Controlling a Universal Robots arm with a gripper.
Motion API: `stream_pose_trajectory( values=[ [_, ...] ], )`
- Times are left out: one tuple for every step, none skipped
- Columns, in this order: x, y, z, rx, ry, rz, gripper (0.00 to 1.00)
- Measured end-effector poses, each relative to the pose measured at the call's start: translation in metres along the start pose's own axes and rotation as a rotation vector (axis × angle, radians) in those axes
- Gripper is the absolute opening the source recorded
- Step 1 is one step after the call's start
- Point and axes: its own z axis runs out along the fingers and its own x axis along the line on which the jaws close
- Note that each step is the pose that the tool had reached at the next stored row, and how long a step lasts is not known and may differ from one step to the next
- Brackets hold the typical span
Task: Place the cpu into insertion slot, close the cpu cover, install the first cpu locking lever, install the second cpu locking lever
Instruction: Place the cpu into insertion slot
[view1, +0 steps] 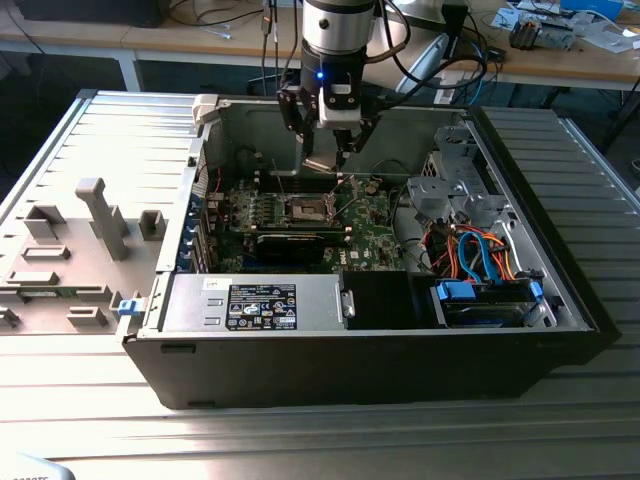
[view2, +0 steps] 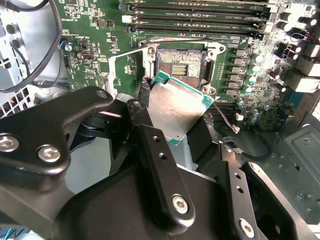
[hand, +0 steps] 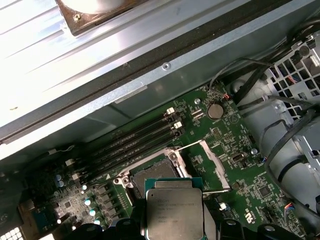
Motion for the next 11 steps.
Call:
stream_pose_trajectory(
  values=[
    [0.0000,0.0000,0.0000,-0.0002,-0.0002,0.004,0.55],
    [0.0000,0.0000,0.0000,-0.0003,-0.0005,0.009,0.55],
    [0.0000,0.0000,0.0000,-0.0003,-0.0006,0.012,0.55],
    [0.0000,0.0000,0.0001,-0.0004,-0.0008,0.015,0.55],
    [0.0000,0.0000,0.0001,-0.0004,-0.0009,0.017,0.55],
    [0.0000,0.0000,0.0001,-0.0005,-0.0011,0.020,0.55],
    [0.0000,0.0000,0.0001,-0.0005,-0.0012,0.022,0.55],
    [0.0000,0.0000,0.0001,-0.0006,-0.0014,0.025,0.55],
    [0.0000,0.0000,0.0001,-0.0007,-0.0015,0.027,0.55],
    [0.0000,0.0000,0.0001,-0.0007,-0.0016,0.029,0.55],
    [0.0000,0.0000,0.0001,-0.0007,-0.0017,0.031,0.55]
  ],
)
